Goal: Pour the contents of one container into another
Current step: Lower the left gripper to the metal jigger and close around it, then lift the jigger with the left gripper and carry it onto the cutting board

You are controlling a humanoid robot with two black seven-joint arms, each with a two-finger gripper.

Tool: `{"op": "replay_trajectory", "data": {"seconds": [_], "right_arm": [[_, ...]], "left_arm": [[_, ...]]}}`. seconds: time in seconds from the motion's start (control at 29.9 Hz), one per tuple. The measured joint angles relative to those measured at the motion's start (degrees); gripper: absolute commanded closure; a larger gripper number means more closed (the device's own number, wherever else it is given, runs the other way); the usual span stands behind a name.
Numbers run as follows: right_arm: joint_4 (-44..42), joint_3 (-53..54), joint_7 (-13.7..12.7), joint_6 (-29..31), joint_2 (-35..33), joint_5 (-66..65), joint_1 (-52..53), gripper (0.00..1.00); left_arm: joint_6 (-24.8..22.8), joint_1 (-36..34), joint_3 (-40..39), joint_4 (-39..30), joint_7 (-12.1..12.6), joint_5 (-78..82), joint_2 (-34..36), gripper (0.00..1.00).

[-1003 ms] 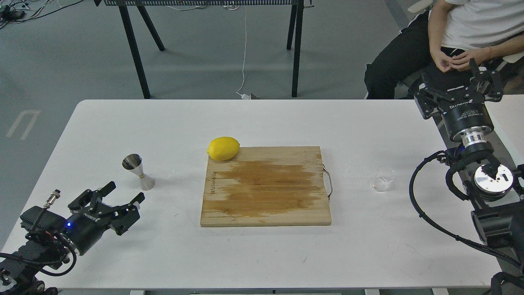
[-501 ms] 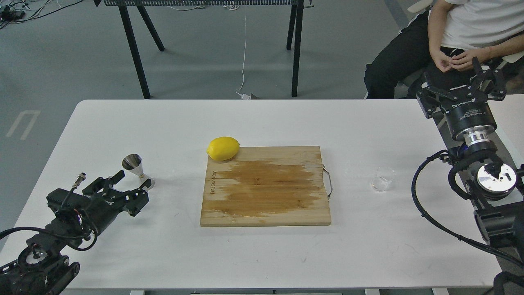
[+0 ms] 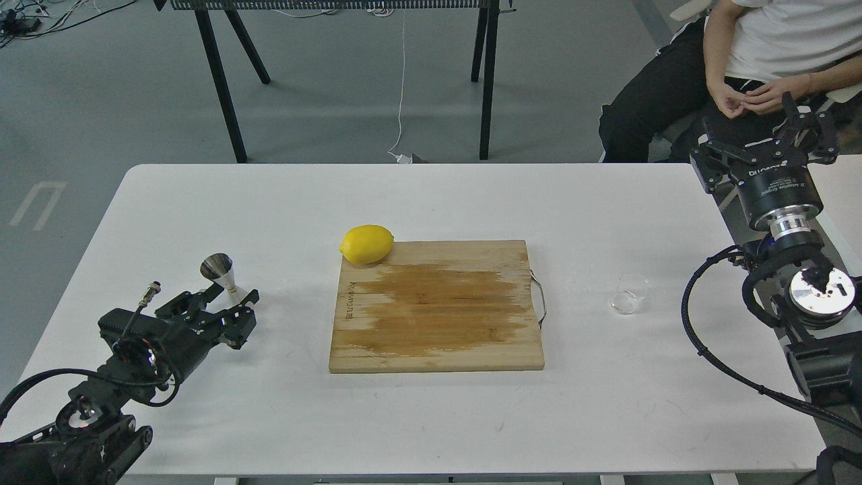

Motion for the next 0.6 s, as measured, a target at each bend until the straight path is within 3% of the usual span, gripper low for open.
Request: {"op": "replay_trajectory", "data": {"seconds": [0.2, 0.37, 0.6], "right_arm": [[0.00, -0.17, 0.00, 0.00, 0.51, -0.04, 0.27, 0.00], [0.00, -0.24, 0.00, 0.00, 0.59, -0.05, 0.49, 0.00], [0.17, -0.09, 0.00, 0.00, 0.59, 0.00, 0.81, 0.00]], "left_arm": [[0.00, -1.13, -0.01, 0.27, -0.06, -0.06, -0.80, 0.46], [0.00, -1.58, 0.01, 0.47, -0.08, -0.07, -0.88, 0.59], [0.00, -2.49, 0.09, 2.46, -0.35, -0.07, -0.83, 0.66]]}}
